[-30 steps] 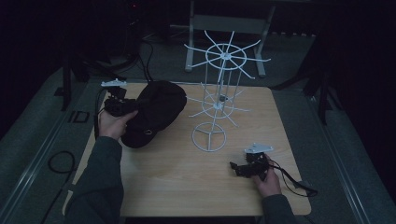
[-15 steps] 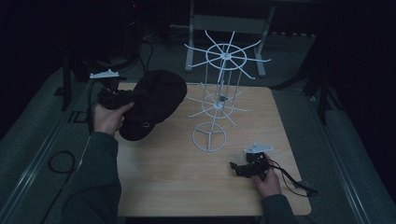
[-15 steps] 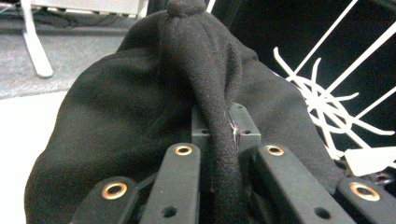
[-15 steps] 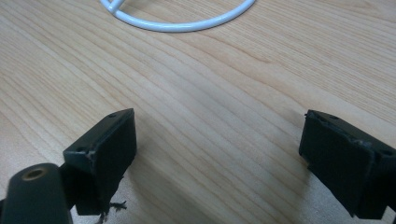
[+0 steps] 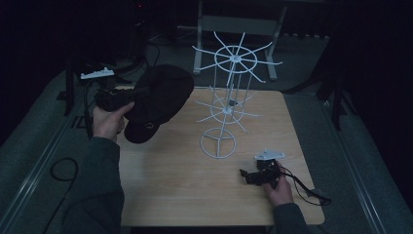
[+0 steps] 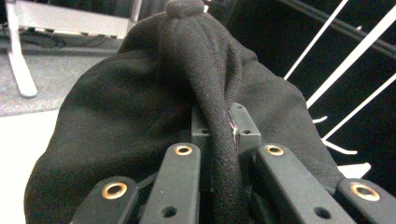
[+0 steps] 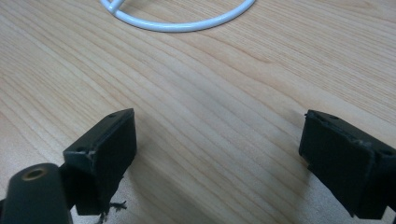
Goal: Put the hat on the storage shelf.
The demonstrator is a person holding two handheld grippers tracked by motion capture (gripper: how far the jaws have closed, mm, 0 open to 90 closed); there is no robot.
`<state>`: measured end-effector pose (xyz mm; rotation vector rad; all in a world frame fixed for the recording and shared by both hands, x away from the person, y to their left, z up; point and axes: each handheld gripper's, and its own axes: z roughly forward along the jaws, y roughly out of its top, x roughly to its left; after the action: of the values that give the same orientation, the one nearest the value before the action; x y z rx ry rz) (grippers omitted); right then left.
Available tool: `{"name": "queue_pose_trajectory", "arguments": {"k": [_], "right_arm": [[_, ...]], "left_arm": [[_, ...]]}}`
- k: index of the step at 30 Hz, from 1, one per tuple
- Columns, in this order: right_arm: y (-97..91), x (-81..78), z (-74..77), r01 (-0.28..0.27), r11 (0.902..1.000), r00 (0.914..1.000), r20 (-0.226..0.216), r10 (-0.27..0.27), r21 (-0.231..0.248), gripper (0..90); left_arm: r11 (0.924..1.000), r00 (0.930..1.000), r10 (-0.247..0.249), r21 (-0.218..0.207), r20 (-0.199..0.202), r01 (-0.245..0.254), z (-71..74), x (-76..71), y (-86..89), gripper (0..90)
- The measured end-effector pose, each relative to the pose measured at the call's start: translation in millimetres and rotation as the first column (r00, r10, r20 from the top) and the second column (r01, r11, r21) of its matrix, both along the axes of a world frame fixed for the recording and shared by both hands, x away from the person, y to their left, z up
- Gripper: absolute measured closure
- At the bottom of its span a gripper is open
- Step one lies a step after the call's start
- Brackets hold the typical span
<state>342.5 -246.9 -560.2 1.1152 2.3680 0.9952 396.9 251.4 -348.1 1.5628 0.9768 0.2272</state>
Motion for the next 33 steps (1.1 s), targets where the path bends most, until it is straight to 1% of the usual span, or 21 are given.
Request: {"name": "queue_pose_trajectory", "arguments": {"k": [5, 9, 20, 33], "right_arm": [[0.2, -0.2, 0.0, 0.003, 1.0, 1.0, -0.003, -0.003, 0.002, 10.8], [0.2, -0.2, 0.1, 0.003, 1.0, 1.0, -0.003, -0.003, 0.002, 10.8], [0.1, -0.2, 0.1, 0.002, 1.0, 1.0, -0.003, -0.002, 0.0, 10.8], [0.1, -0.2, 0.2, 0.002, 1.0, 1.0, -0.004, -0.002, 0.0, 10.8]], "left_arm": [[0.9992, 0.9994, -0.007, -0.04, 0.034, 0.009, 8.7, -3.5, 1.1, 84.5], [0.9983, 0.9985, -0.003, -0.059, 0.055, 0.006, 14.4, -5.6, 1.8, 84.5], [0.9921, 0.995, -0.012, -0.123, 0.099, 0.024, 26.9, -9.2, 3.2, 84.5], [0.9854, 0.9941, -0.011, -0.168, 0.108, 0.029, 28.7, -9.7, 9.0, 84.5]]}}
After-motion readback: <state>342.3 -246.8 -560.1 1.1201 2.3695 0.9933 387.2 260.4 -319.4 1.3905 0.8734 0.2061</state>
